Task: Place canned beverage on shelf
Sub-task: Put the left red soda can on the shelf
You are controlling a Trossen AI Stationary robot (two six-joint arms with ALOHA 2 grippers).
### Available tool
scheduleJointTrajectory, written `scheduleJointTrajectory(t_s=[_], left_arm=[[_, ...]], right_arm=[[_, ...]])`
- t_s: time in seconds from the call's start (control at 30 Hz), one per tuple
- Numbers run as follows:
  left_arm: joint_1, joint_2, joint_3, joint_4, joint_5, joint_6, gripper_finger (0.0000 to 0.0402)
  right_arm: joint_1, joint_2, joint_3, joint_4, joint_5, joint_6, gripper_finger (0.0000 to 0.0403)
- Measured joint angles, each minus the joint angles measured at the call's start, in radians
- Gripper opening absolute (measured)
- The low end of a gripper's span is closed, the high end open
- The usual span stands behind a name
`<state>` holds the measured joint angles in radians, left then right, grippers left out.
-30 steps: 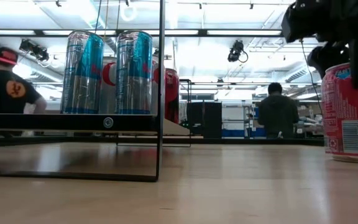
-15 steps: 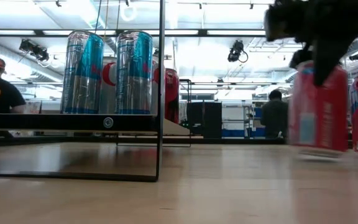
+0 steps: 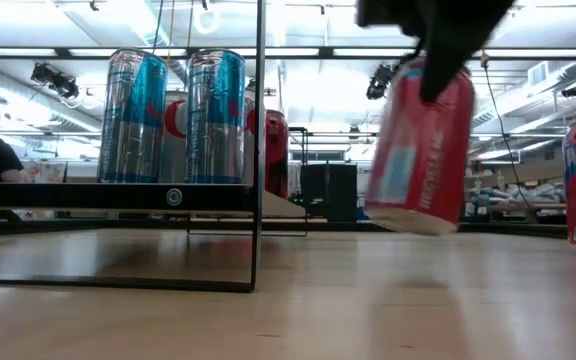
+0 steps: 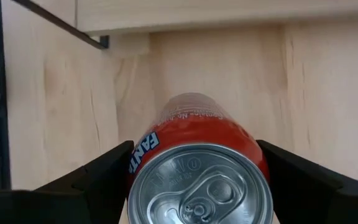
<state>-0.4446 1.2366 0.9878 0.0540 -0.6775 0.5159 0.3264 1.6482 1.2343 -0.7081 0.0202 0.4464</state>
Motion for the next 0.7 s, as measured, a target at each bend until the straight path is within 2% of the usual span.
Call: scheduleJointTrajectory(t_s=[0.3, 0.5, 0.7], left_arm=[[-0.030, -0.043, -0.001, -0.109, -0.011, -0.052, 0.0249], [-0.059, -0.118, -0.001, -0.272, -0.009, -0.164, 0.0249], [-0.059, -0.142, 0.000, -0.325, -0.005, -0.229, 0.0249]], right_arm=[[-0.001, 0.192, 0.377, -0.221, 0.013, -0.167, 0.0321], [-0.001, 0.272, 0.517, -0.235, 0.032, -0.235, 0.0321], [-0.004, 0.353, 0.640, -0.237, 0.033, -0.294, 0.0322]])
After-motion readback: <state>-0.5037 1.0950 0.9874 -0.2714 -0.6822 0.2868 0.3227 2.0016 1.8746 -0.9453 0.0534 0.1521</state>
